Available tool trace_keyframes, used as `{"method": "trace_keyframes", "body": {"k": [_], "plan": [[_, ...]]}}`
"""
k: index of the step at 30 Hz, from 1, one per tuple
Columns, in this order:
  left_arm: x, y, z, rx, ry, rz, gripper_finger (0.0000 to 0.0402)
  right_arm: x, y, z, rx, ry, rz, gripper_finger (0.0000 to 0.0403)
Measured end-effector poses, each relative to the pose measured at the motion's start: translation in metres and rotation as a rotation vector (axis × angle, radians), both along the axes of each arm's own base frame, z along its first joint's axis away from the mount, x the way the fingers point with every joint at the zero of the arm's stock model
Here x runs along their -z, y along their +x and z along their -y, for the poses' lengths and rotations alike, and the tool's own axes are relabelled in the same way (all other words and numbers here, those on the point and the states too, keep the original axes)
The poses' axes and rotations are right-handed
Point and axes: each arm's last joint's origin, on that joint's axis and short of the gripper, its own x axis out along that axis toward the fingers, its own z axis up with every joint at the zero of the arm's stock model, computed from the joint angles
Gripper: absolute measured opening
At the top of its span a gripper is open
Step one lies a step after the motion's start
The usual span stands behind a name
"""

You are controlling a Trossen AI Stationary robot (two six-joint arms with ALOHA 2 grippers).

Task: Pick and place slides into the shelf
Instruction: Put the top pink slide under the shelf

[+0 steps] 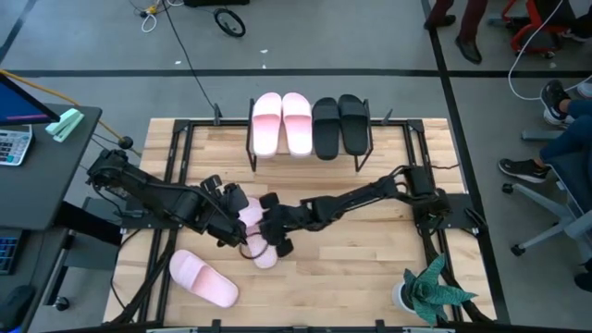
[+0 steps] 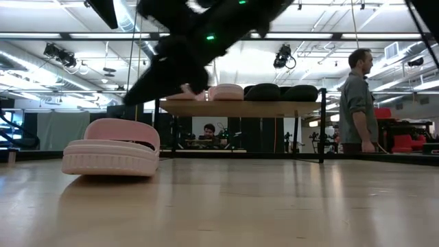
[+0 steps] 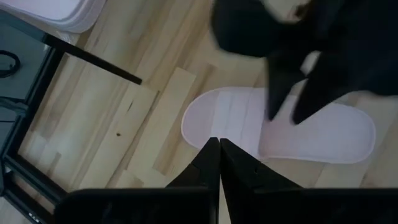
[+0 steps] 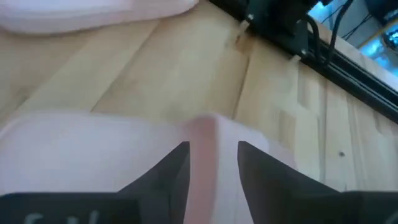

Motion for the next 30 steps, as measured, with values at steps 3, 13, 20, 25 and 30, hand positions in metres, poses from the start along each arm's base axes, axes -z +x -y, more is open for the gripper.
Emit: {"method": "trace_keyframes", "body": {"k": [3,13,20,25,30], "plan": [[0.0,-0.001,0.0,0.0,0.004,-0.006,0.0006,0.0,0.011,0.006,0.018,-0.003,-0.019,0.0146],[0.0,-0.002,-0.001,-0.001,0.021,-0.023,0.002,0.019,0.017,0.005,0.015,-0.034,-0.065,0.0149],[0.0,-0.003,-0.002,-0.002,0.028,-0.026,0.0005,0.027,0.018,0.023,0.144,-0.131,-0.086,0.0141],[0.0,-0.003,-0.002,-0.002,0.028,-0.027,0.0021,0.028,0.019,0.035,0.174,-0.122,-0.102,0.0132],[0.0,-0.003,-0.002,-0.002,0.029,-0.029,0.0022,0.028,0.016,0.035,0.22,-0.073,-0.12,0.0078]]}}
